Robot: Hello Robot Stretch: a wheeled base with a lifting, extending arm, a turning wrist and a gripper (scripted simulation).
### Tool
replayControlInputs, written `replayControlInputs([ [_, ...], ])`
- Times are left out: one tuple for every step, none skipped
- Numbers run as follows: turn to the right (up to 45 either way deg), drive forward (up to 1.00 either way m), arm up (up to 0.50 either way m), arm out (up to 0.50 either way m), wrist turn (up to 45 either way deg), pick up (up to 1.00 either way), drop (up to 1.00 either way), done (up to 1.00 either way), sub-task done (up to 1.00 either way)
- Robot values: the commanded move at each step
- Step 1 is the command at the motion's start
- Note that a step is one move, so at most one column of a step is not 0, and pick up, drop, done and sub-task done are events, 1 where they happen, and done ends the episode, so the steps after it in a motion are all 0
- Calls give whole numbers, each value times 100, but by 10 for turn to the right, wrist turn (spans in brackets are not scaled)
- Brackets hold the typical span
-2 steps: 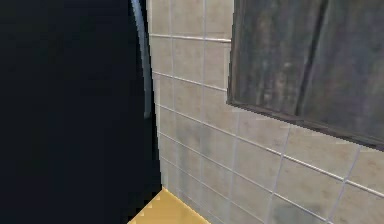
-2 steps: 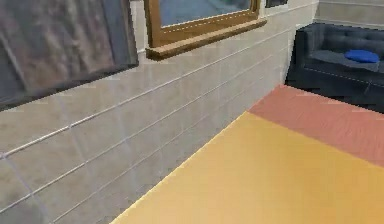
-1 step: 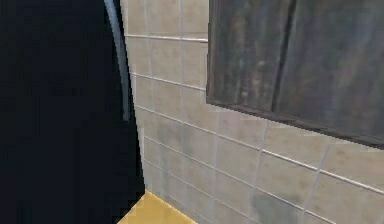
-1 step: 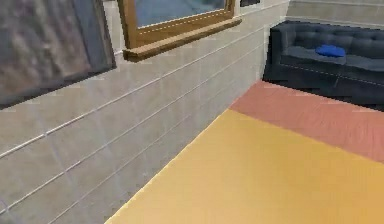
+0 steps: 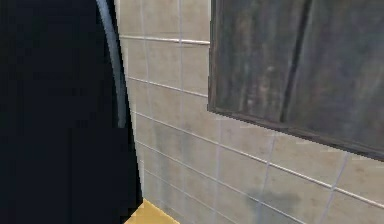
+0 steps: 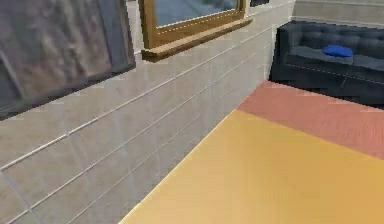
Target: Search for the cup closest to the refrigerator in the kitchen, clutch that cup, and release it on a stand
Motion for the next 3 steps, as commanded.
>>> replayControlInputs([
  [450, 0, 0, 0, 0, 0, 0, 0, 0],
  [450, 0, 0, 0, 0, 0, 0, 0, 0],
  [450, 0, 0, 0, 0, 0, 0, 0, 0],
])
